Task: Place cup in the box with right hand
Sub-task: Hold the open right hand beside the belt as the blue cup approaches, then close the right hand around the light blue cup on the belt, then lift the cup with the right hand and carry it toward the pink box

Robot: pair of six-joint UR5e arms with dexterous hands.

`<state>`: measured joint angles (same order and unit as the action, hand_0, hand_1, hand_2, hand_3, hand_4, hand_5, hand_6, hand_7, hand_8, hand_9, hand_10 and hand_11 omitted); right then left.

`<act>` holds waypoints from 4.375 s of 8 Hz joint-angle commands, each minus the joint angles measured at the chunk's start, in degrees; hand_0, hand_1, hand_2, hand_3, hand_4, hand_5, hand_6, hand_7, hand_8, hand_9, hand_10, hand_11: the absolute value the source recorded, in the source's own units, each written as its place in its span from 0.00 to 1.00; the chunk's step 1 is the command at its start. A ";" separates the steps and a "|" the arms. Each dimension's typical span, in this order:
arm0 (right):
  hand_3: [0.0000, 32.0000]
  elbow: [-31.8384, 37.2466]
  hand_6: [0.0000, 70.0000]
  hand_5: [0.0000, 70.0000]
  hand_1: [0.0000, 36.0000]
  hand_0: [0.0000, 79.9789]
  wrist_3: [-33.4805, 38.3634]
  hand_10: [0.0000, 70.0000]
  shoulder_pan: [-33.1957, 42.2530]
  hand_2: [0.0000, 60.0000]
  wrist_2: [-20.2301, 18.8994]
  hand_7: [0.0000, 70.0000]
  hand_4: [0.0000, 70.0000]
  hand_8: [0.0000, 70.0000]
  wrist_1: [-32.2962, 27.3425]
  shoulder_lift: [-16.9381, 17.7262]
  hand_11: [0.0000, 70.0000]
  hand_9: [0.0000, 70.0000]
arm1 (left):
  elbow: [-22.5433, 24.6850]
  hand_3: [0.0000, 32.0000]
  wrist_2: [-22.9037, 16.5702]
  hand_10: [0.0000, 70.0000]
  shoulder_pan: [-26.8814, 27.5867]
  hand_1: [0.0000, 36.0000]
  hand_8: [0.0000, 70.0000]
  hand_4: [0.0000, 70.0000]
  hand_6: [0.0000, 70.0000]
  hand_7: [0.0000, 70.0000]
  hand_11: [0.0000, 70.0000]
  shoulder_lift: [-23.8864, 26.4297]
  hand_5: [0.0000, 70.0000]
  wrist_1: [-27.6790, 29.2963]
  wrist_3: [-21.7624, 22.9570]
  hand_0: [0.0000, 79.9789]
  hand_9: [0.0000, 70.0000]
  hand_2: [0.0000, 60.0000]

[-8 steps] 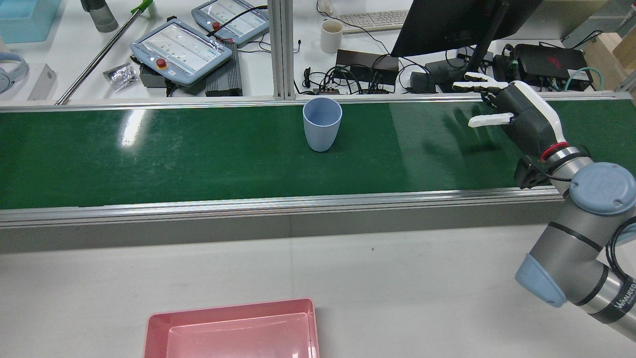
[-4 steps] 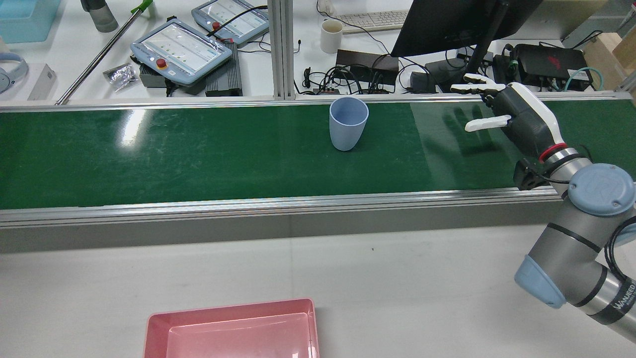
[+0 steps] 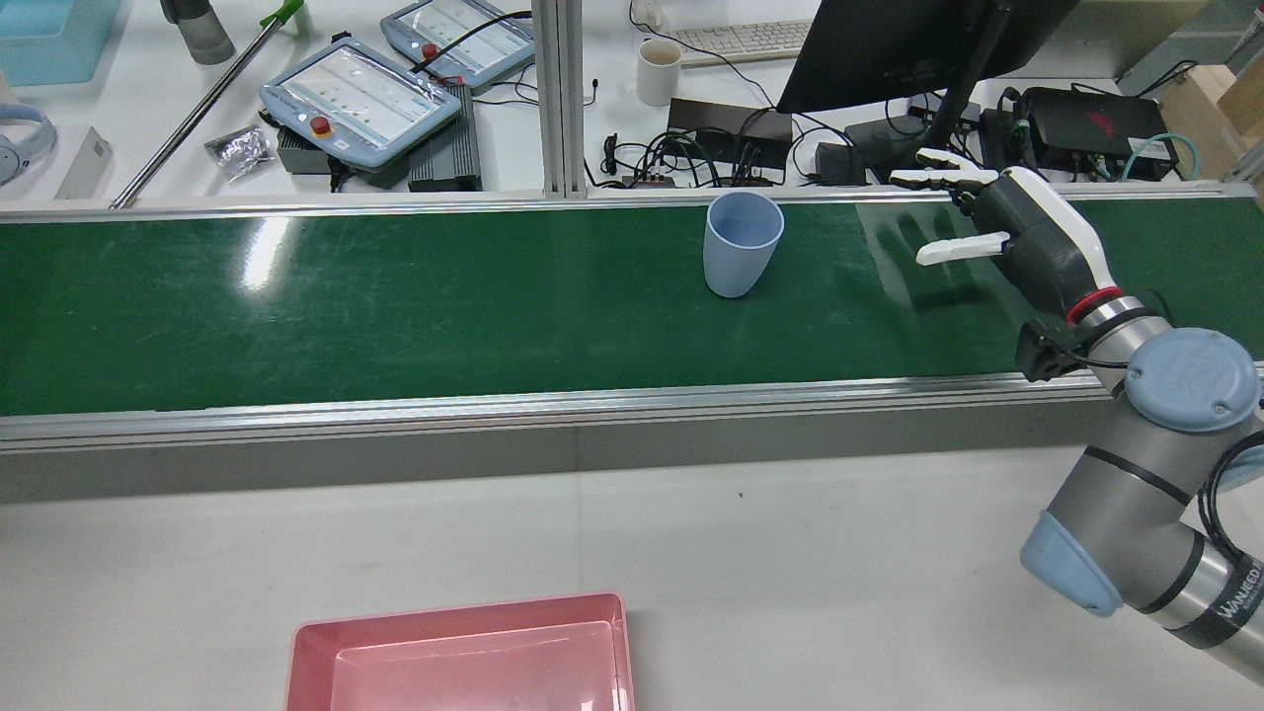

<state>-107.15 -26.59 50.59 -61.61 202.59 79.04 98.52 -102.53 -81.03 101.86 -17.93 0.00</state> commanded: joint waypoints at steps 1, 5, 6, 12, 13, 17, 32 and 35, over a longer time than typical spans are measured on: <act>0.28 -0.16 0.05 0.05 0.17 0.60 -0.13 0.00 -0.05 0.00 0.00 0.31 0.36 0.11 0.00 -0.03 0.02 0.15 | 0.00 0.00 -0.04 0.00 0.00 0.00 0.00 0.00 0.00 0.00 0.00 0.00 0.00 0.00 0.00 0.00 0.00 0.00; 0.27 -0.16 0.05 0.05 0.18 0.60 -2.50 0.00 -0.84 0.00 0.00 0.31 0.38 0.10 0.00 -0.12 0.01 0.16 | 0.00 0.00 -0.03 0.00 0.00 0.00 0.00 0.00 0.00 0.00 0.00 0.00 0.00 0.00 0.00 0.00 0.00 0.00; 0.27 -0.16 0.05 0.05 0.18 0.60 -2.85 0.00 -1.10 0.00 0.00 0.31 0.37 0.10 0.00 -0.12 0.01 0.16 | 0.00 0.00 -0.04 0.00 0.00 0.00 0.00 0.00 0.00 0.00 0.00 0.00 0.00 0.00 0.00 0.00 0.00 0.00; 0.29 -0.25 0.05 0.05 0.19 0.60 -2.77 0.00 -0.06 0.00 0.00 0.31 0.36 0.11 0.00 0.50 0.01 0.16 | 0.00 0.00 -0.04 0.00 0.00 0.00 0.00 0.00 0.00 0.00 0.00 0.00 0.00 0.00 0.00 0.00 0.00 0.00; 0.29 -0.25 0.05 0.05 0.19 0.60 -2.77 0.00 0.47 0.00 0.00 0.32 0.36 0.11 0.09 0.58 0.00 0.16 | 0.00 0.00 0.05 0.00 0.00 0.00 0.00 0.00 0.00 0.00 0.00 0.00 0.00 0.00 0.00 0.00 0.00 0.00; 0.00 -0.25 0.18 0.04 0.21 0.63 -5.75 0.03 2.67 0.05 0.17 0.81 0.96 0.18 0.44 0.67 0.05 0.36 | 0.00 0.00 -0.04 0.00 0.00 0.00 0.00 0.00 0.00 0.00 0.00 0.00 0.00 0.00 0.00 0.00 0.00 0.00; 0.00 -32.95 0.31 0.01 0.18 0.62 -32.08 0.14 -34.53 0.21 14.64 1.00 1.00 0.35 5.98 -5.72 0.19 0.70 | 0.00 0.00 -0.03 0.00 0.00 0.00 0.00 0.00 0.00 0.00 0.00 0.00 0.00 0.00 0.00 0.00 0.00 0.00; 0.00 -30.24 0.30 0.01 0.14 0.61 -43.08 0.17 -45.03 0.19 20.73 1.00 1.00 0.36 -1.11 -7.41 0.23 0.70 | 0.00 0.00 -0.04 0.00 -0.09 0.00 0.00 0.00 0.00 0.00 0.00 0.00 0.00 0.00 0.00 0.00 0.00 0.00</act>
<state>-139.86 -62.35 12.35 -44.55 207.06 72.55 98.52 -102.56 -81.04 101.86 -17.93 0.00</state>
